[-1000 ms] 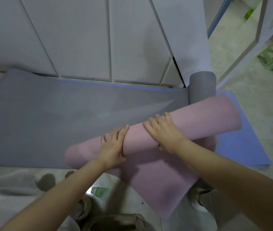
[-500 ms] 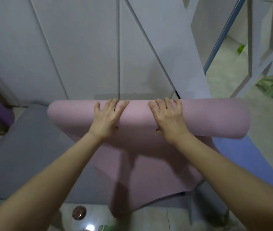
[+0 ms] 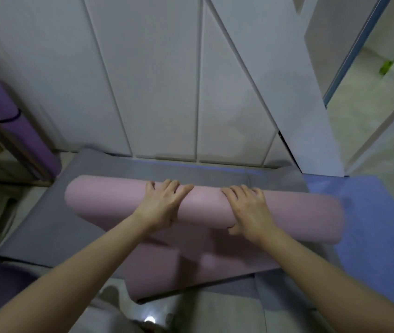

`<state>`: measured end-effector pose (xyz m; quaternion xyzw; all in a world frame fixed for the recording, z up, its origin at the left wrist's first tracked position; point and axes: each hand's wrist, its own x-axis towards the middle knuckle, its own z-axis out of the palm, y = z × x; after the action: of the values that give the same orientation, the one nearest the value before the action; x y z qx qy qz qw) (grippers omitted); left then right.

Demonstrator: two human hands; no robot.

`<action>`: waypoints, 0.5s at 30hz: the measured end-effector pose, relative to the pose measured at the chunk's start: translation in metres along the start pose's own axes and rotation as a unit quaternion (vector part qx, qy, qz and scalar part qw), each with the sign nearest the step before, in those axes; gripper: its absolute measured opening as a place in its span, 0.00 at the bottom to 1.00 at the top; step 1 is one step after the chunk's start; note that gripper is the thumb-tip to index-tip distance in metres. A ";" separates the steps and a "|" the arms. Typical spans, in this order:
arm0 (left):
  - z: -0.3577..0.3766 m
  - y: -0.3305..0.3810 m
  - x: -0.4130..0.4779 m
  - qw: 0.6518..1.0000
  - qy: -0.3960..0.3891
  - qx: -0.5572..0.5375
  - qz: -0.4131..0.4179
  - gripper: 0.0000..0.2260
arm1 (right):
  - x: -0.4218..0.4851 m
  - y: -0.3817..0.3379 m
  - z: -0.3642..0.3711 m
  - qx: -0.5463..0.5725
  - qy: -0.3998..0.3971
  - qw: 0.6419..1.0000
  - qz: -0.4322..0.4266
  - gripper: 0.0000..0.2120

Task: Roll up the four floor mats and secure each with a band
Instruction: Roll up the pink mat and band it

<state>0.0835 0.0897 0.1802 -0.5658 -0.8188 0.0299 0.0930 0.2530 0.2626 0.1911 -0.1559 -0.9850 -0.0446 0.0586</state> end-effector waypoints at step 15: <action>0.020 0.057 -0.015 0.883 -0.413 -0.223 0.021 0.45 | -0.051 0.025 0.022 0.134 -0.365 0.920 -0.045 0.43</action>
<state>0.1370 0.0971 0.1502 -0.5251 -0.7560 0.0789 -0.3827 0.3066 0.2736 0.1649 -0.1080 -0.9407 0.1452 -0.2870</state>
